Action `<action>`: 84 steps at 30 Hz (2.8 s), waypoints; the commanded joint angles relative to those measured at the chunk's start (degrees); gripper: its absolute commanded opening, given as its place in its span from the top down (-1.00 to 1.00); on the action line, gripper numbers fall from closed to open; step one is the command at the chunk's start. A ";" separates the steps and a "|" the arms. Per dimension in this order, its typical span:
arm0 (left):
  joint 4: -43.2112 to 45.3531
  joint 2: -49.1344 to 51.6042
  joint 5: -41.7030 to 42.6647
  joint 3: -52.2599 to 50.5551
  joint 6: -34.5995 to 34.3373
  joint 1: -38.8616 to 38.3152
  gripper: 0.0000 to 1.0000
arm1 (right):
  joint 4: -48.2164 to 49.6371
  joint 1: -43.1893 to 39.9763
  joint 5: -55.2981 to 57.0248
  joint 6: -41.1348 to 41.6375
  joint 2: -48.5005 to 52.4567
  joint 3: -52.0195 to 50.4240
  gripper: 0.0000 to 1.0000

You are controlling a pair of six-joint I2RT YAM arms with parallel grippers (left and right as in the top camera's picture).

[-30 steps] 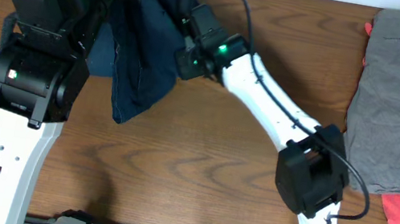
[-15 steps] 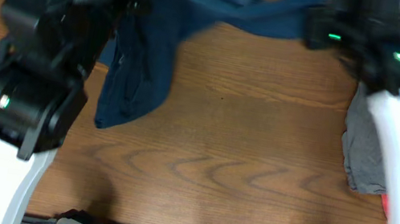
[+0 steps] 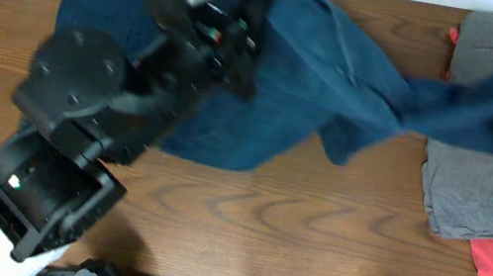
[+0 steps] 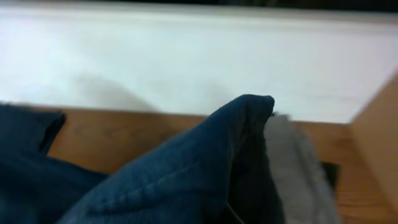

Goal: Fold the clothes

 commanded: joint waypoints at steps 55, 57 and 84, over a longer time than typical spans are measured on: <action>4.98 51.39 -24.11 1.01 1.11 20.00 0.88 | 27.63 2.08 -9.70 -2.01 63.98 0.35 0.99; 9.51 54.10 -24.11 1.01 1.14 20.02 0.87 | 31.58 3.21 -8.83 -0.76 65.96 0.35 0.97; -6.80 44.09 -21.05 1.03 9.29 24.61 -0.96 | 31.87 3.72 -6.16 2.82 58.88 0.37 -0.99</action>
